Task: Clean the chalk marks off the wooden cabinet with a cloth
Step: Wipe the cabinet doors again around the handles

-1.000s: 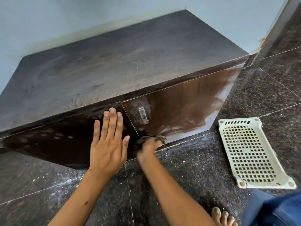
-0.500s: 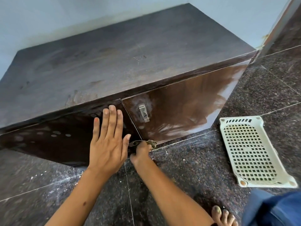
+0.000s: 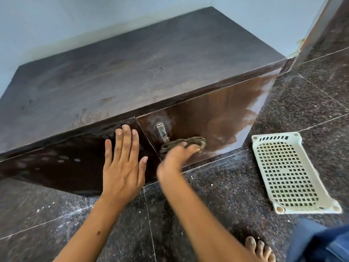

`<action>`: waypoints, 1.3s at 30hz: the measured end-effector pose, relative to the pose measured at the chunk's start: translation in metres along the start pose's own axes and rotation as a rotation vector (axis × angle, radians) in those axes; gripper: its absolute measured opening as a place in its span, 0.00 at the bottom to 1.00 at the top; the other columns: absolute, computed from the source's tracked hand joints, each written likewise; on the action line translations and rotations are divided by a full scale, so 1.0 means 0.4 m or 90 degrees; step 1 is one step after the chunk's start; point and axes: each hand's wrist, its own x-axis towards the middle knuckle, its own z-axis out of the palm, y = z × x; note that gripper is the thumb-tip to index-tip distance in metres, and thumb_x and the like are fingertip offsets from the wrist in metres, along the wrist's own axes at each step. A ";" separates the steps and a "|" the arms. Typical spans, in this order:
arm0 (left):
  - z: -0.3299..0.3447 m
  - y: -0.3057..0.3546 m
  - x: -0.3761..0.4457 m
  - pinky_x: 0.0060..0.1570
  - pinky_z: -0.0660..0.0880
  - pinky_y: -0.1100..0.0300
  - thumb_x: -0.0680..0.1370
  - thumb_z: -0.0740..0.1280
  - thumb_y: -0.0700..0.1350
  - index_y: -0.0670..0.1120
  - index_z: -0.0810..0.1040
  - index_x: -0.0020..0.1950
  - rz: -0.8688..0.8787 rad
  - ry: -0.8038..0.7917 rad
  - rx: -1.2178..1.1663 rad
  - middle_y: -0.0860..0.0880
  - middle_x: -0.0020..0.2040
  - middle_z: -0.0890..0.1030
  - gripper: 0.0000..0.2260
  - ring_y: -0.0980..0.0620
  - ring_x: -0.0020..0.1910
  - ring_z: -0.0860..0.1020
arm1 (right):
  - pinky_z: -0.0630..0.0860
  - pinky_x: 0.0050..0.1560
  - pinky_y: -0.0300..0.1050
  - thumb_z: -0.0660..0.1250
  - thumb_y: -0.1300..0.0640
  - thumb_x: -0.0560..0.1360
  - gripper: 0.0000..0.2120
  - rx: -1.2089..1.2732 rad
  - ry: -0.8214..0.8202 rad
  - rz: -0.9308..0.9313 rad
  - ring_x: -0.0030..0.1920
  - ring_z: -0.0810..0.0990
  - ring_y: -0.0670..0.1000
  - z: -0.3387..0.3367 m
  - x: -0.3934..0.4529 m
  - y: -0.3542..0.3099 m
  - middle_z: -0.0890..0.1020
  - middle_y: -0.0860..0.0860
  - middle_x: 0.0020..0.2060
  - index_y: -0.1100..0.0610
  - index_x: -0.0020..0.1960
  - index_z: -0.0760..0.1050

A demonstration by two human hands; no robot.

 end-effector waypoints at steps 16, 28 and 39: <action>0.010 -0.002 0.001 0.75 0.40 0.47 0.80 0.50 0.51 0.37 0.52 0.76 -0.002 0.019 0.022 0.43 0.78 0.41 0.29 0.44 0.77 0.43 | 0.76 0.32 0.38 0.45 0.66 0.77 0.17 -0.055 0.127 0.074 0.32 0.77 0.46 -0.214 0.361 -0.200 0.79 0.51 0.40 0.54 0.55 0.68; 0.017 0.105 0.039 0.75 0.39 0.48 0.80 0.51 0.52 0.34 0.44 0.76 -0.003 0.025 0.017 0.37 0.77 0.40 0.32 0.42 0.76 0.40 | 0.48 0.76 0.53 0.50 0.64 0.81 0.24 -0.184 0.012 -0.711 0.77 0.49 0.54 0.012 0.000 -0.178 0.51 0.51 0.75 0.55 0.75 0.51; 0.020 0.111 0.061 0.75 0.41 0.48 0.81 0.50 0.51 0.36 0.47 0.77 0.023 0.042 0.004 0.40 0.77 0.40 0.30 0.44 0.77 0.42 | 0.66 0.59 0.25 0.46 0.72 0.80 0.25 -0.073 0.139 -0.293 0.63 0.69 0.48 -0.164 0.270 -0.259 0.65 0.54 0.68 0.62 0.76 0.50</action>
